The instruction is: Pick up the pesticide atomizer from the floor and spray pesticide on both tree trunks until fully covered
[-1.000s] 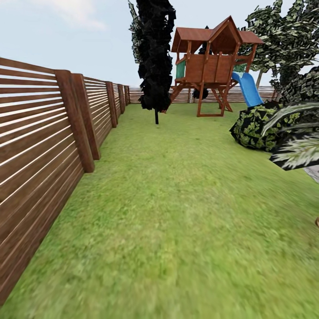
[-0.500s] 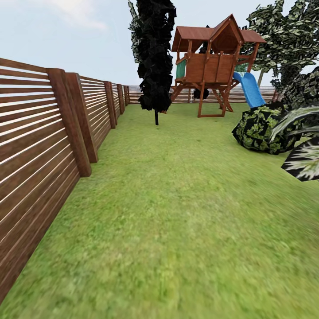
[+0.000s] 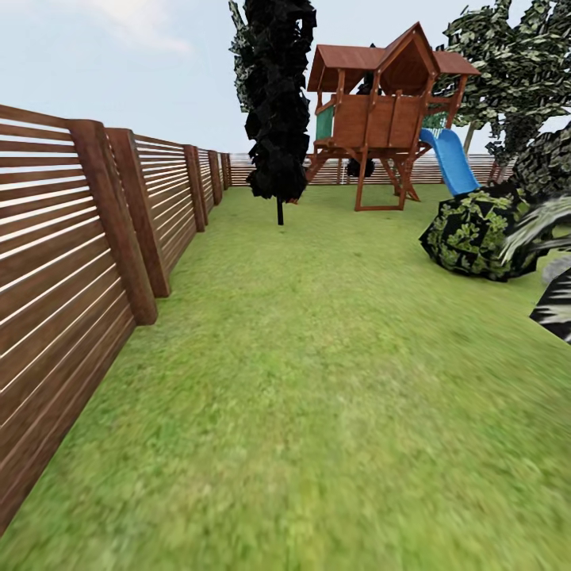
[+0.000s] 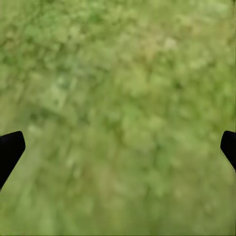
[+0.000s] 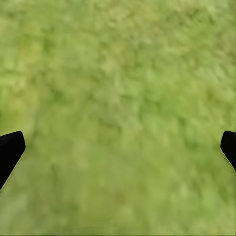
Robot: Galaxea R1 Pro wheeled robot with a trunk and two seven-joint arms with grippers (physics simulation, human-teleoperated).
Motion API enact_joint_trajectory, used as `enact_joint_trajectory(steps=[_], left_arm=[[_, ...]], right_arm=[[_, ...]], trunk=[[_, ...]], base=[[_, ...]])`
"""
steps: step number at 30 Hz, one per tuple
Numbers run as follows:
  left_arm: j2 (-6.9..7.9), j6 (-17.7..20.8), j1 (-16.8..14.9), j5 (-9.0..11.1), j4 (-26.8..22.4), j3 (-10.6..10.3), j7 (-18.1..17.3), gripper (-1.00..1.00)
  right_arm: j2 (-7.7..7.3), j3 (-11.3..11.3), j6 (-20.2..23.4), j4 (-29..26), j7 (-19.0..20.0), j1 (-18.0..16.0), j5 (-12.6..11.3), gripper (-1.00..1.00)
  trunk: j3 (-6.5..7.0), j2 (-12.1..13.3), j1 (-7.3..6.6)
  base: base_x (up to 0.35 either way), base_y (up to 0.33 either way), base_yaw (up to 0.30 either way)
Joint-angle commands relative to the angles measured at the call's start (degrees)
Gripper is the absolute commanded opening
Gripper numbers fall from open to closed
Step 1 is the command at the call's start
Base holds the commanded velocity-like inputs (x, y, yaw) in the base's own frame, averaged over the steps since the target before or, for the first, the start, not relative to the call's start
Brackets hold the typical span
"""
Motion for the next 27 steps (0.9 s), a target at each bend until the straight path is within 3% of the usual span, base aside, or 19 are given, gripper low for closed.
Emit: enact_joint_trajectory(steps=[1, 20, 27], left_arm=[[0.00, -0.18, -0.03, 0.23, 0.05, -0.02, 0.02, 1.00], [0.00, -0.18, -0.03, 0.23, 0.05, -0.02, 0.01, 1.00], [0.00, -0.18, -0.03, 0.23, 0.05, -0.02, 0.02, 1.00]], right_arm=[[0.02, -0.17, -0.17, 0.03, -0.02, -0.03, 0.37, 1.00], [0.02, -0.17, -0.17, -0.02, -0.07, -0.03, 0.37, 1.00], [0.02, -0.17, -0.17, -0.02, -0.07, -0.03, 0.37, 1.00]], trunk=[[-0.05, -0.02, 0.03], [-0.05, -0.02, 0.03], [-0.05, -0.02, 0.03]], base=[[0.339, 0.000, 0.000], [0.339, 0.000, -0.001], [0.339, 0.000, -0.191]])
